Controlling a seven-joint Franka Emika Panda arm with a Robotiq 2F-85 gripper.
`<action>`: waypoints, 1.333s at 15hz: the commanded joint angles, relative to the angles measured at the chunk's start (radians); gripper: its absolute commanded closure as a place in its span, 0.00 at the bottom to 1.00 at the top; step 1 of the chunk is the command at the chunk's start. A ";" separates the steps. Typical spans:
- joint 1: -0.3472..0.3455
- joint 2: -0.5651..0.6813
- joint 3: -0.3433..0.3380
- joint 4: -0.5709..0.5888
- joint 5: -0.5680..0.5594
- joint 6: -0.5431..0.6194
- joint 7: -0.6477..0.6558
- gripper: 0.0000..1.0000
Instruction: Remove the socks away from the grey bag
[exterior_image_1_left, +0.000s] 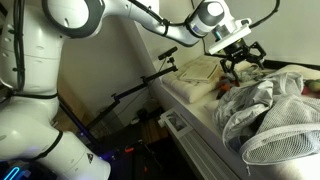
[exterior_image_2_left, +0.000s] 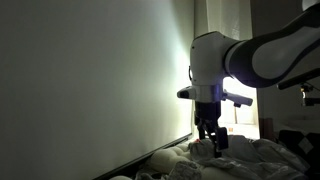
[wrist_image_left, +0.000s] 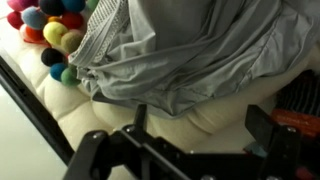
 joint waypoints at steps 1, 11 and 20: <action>-0.021 -0.064 0.003 -0.088 0.019 0.025 0.010 0.00; -0.084 -0.303 -0.016 -0.426 0.006 0.310 0.058 0.00; -0.118 -0.331 -0.023 -0.468 0.006 0.305 0.046 0.00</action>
